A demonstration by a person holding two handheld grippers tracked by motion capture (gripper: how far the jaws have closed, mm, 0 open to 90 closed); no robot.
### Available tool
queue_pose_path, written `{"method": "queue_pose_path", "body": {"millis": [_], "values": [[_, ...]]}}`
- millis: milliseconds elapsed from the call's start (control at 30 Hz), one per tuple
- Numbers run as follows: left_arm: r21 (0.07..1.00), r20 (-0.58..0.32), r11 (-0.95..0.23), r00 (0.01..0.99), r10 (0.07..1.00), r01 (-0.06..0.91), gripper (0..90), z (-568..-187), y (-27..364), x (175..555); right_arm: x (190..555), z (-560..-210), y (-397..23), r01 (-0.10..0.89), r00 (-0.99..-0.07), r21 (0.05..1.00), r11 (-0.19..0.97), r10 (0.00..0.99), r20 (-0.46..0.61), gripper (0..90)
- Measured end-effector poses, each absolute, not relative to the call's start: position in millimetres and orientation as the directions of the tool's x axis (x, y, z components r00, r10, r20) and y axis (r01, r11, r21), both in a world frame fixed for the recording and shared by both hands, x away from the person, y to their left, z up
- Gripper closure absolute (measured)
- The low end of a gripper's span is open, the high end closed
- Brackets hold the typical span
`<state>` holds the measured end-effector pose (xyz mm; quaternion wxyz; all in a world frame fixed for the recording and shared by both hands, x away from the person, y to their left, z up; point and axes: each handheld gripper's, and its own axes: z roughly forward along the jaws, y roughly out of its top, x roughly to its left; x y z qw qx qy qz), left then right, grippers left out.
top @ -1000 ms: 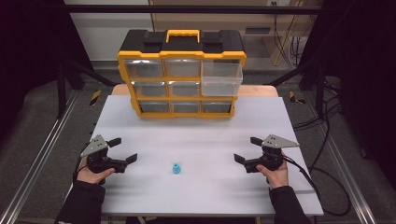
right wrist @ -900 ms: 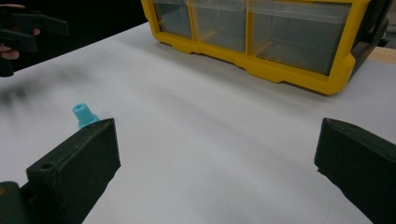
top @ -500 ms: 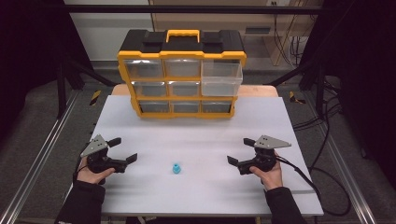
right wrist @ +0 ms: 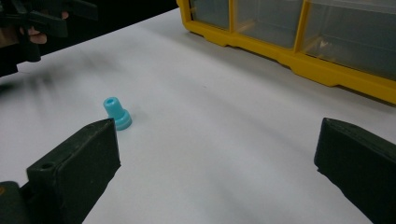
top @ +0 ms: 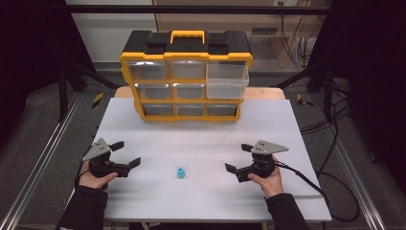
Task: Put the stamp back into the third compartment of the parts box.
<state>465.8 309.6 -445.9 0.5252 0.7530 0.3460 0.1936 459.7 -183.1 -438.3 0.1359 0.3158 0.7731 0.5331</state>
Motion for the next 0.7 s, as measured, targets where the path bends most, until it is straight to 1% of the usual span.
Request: {"method": "queue_pose_path", "body": {"millis": [700], "values": [[0.924, -0.073, -0.209, 0.684, 0.726, 0.32, 0.1, -446.3, 309.4, 466.0, 458.4, -440.4, -152.7, 0.336, -0.793, 0.9, 0.279, 0.6, 0.11, 0.8]]}}
